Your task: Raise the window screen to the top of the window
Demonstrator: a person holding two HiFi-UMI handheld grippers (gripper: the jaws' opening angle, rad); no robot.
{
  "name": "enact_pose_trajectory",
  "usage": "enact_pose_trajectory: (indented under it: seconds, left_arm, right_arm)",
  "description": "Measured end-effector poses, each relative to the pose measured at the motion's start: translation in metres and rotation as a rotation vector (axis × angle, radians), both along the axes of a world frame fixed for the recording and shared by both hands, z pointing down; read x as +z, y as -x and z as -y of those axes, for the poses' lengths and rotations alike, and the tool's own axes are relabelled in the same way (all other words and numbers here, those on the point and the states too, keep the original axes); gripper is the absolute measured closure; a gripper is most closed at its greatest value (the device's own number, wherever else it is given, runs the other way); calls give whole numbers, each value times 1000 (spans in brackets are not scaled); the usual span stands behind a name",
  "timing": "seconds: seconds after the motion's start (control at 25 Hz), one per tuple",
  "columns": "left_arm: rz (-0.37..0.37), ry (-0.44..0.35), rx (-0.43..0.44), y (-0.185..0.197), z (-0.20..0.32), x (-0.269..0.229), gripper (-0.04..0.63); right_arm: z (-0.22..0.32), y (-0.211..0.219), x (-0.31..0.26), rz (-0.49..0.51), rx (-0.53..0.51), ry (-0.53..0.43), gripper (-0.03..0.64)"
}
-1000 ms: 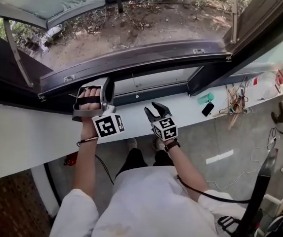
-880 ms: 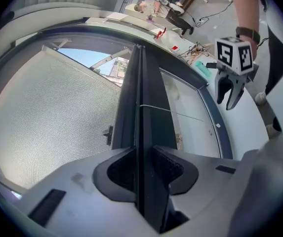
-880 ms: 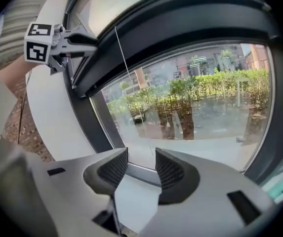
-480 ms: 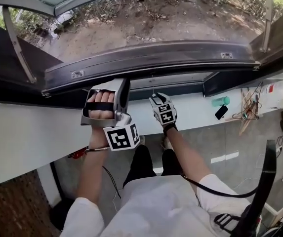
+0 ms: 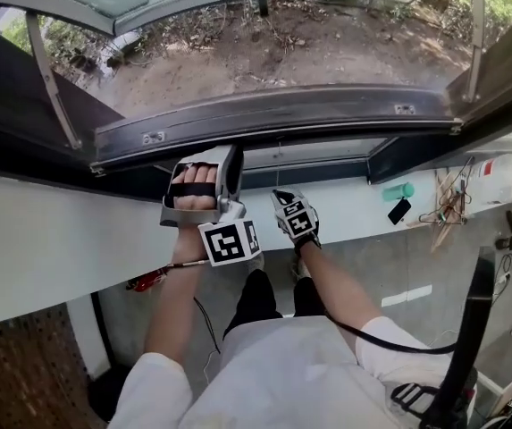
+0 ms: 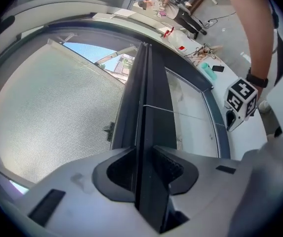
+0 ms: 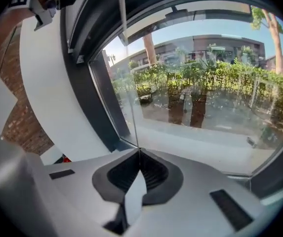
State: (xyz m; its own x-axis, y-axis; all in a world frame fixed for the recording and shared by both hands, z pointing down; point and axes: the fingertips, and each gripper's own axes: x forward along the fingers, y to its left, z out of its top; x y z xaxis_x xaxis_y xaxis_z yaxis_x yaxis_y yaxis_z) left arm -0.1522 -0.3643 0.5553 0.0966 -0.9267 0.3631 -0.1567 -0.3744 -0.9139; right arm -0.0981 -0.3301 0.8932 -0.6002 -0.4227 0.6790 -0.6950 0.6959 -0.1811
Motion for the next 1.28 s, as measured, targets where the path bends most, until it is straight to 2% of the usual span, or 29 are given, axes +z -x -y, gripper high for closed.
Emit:
enact_pose_trajectory:
  seconds: [0.2,0.36,0.48,0.64,0.76,0.92,1.0,1.16,1.28]
  left_arm:
    - [-70,36,-15,-1,-4,-1,491]
    - [-87,32,-32,-1,-6,-1,492]
    - [-80,28,-21,-1,-6,-2,511]
    - [-141,-5,-12,-3,-4,-3,528]
    - [-162,7,-11,-3,-5,-2,528]
    - [-239,1,-21,-2,-8,-11,523]
    - [-288,-18,-23,-1,-7,-20,523]
    - [-322,-59,-6,-3,-7,-38,525]
    - [-395,-101,-2,-3,-8,-60,525]
  right_arm:
    - [-70,-18,-13,54,45,58,615]
    - [-94,-39,-20,48,69,56,615]
    - [-96,-52,-23,1,56,49,615]
    - [-96,-60,-24,-14,66,84,615]
    - [-102,-55,-29,-27,41,62,615]
    - [-101,-56,-35,-24,39,30,615]
    - [-96,-60,-42,-20,55,21,615]
    - [-92,-63,-48,4,59,7,615]
    - [-83,-56,-63,39,54,-38,615]
